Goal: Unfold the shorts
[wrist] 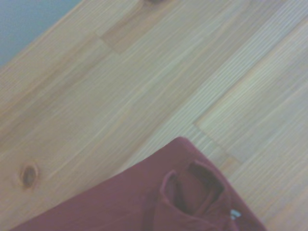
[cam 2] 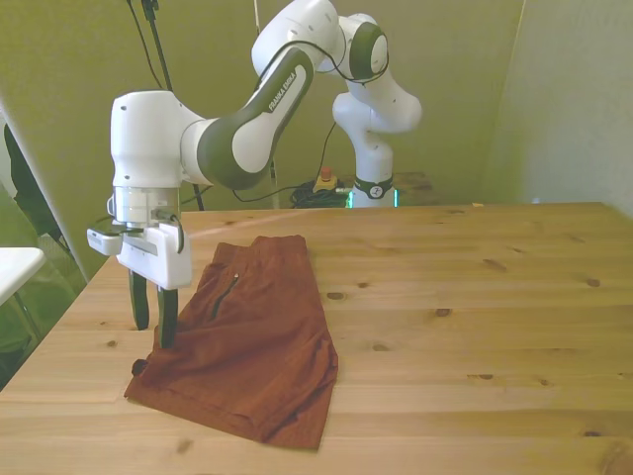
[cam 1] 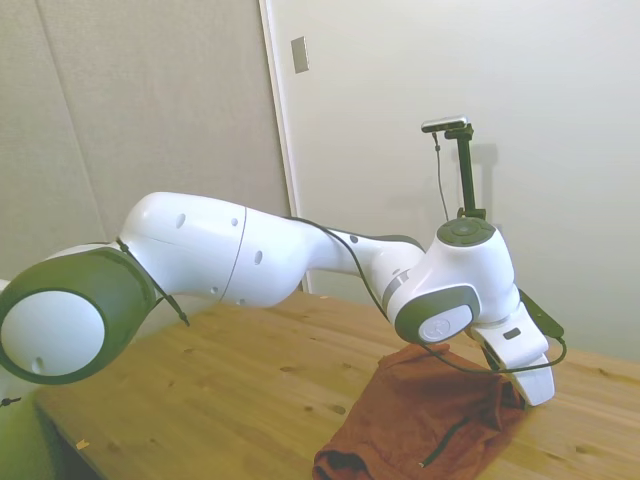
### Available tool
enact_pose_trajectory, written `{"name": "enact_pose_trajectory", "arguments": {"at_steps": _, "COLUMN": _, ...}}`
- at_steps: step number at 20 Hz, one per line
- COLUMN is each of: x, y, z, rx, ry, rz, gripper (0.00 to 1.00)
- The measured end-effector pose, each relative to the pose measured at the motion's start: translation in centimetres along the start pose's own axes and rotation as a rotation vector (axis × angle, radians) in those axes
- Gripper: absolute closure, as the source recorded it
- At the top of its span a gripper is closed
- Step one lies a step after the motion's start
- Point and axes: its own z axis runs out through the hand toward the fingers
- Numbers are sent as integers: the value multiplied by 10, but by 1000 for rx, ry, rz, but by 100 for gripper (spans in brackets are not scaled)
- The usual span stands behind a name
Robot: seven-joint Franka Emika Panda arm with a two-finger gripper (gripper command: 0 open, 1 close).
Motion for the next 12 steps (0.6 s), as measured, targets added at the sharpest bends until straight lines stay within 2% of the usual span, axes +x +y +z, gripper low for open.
{"name": "enact_pose_trajectory", "arguments": {"at_steps": 3, "x": -7, "y": -1, "z": 8, "rx": -5, "ry": -15, "rz": -5, "gripper": 100}}
{"name": "enact_pose_trajectory", "arguments": {"at_steps": 12, "x": -11, "y": -5, "z": 9, "rx": -11, "ry": -33, "rz": -11, "gripper": 100}}
